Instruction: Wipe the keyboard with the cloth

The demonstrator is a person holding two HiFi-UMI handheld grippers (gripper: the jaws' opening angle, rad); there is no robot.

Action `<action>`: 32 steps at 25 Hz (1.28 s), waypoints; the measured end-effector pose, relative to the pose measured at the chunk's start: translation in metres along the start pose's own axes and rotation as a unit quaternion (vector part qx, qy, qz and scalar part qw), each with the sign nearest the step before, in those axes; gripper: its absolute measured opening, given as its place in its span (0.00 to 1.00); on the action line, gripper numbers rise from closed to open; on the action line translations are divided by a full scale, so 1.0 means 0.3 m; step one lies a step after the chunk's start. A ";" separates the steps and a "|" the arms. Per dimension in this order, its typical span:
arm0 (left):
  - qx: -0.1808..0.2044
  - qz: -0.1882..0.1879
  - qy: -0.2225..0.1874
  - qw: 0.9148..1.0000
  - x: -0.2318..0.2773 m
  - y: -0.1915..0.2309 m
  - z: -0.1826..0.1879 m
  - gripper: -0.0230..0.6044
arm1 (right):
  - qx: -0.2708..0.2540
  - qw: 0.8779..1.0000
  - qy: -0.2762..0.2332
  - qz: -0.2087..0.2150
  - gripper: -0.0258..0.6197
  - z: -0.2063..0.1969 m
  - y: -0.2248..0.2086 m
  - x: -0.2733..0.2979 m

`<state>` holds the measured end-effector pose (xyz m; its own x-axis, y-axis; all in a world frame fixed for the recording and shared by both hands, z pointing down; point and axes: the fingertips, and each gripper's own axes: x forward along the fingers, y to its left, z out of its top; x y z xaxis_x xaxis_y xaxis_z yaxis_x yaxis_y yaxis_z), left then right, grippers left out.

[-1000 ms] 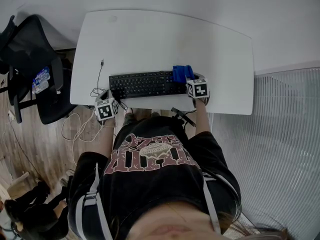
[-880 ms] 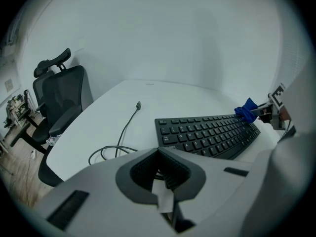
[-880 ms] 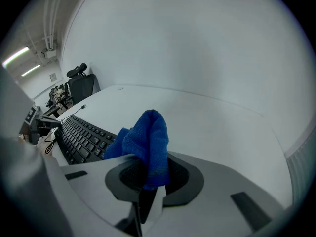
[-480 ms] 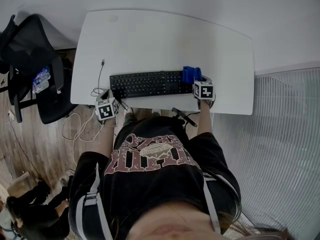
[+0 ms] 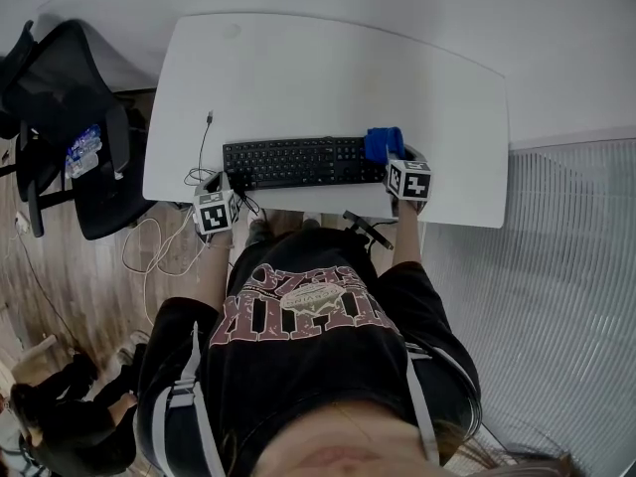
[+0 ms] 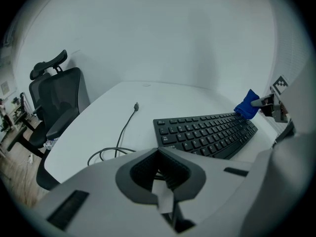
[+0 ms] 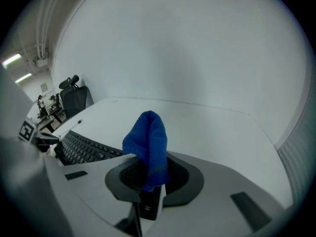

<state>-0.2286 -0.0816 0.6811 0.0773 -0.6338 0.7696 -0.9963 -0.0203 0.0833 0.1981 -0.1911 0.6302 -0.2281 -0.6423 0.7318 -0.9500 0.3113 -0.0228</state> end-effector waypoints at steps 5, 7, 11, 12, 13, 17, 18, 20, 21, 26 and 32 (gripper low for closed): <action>-0.001 -0.009 -0.002 1.000 0.006 0.014 0.000 0.09 | -0.017 0.998 -0.018 0.065 0.14 0.109 0.210 -0.031; -0.001 -0.013 -0.002 1.000 0.010 0.016 -0.002 0.09 | -0.048 0.994 -0.022 0.099 0.14 0.147 0.327 -0.043; 0.002 -0.020 -0.003 1.000 0.006 0.018 -0.002 0.09 | -0.091 0.977 -0.037 0.189 0.14 0.221 0.568 -0.083; 0.003 -0.021 -0.004 1.000 0.005 0.019 -0.001 0.09 | -0.100 0.971 -0.041 0.215 0.14 0.237 0.630 -0.091; 0.005 -0.023 -0.004 1.000 0.004 0.019 0.000 0.09 | -0.109 0.963 -0.045 0.241 0.14 0.251 0.691 -0.099; 0.008 -0.032 -0.004 0.999 0.011 0.020 0.001 0.09 | -0.156 0.927 -0.053 0.338 0.14 0.274 0.931 -0.107; 0.007 -0.034 -0.004 0.999 0.012 0.022 0.001 0.09 | -0.167 0.918 -0.053 0.357 0.14 0.275 0.989 -0.106; 0.007 -0.037 -0.004 0.999 0.011 0.026 0.002 0.09 | -0.184 0.902 -0.051 0.386 0.14 0.275 1.094 -0.101; 0.007 -0.039 -0.004 0.999 0.010 0.026 0.003 0.09 | -0.191 0.897 -0.049 0.397 0.14 0.272 1.139 -0.098; 0.010 -0.049 -0.004 0.999 0.006 0.023 0.004 0.09 | -0.205 0.881 -0.033 0.424 0.14 0.249 1.304 -0.058; 0.010 -0.058 -0.005 0.998 0.004 0.024 0.006 0.09 | -0.219 0.877 -0.009 0.428 0.14 0.184 1.416 0.022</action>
<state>-0.2357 -0.0838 0.6816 0.1925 -0.6343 0.7488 -0.9811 -0.1102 0.1589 -0.2187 -0.1017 0.5876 -0.8245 -0.0508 0.5636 -0.2565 0.9214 -0.2920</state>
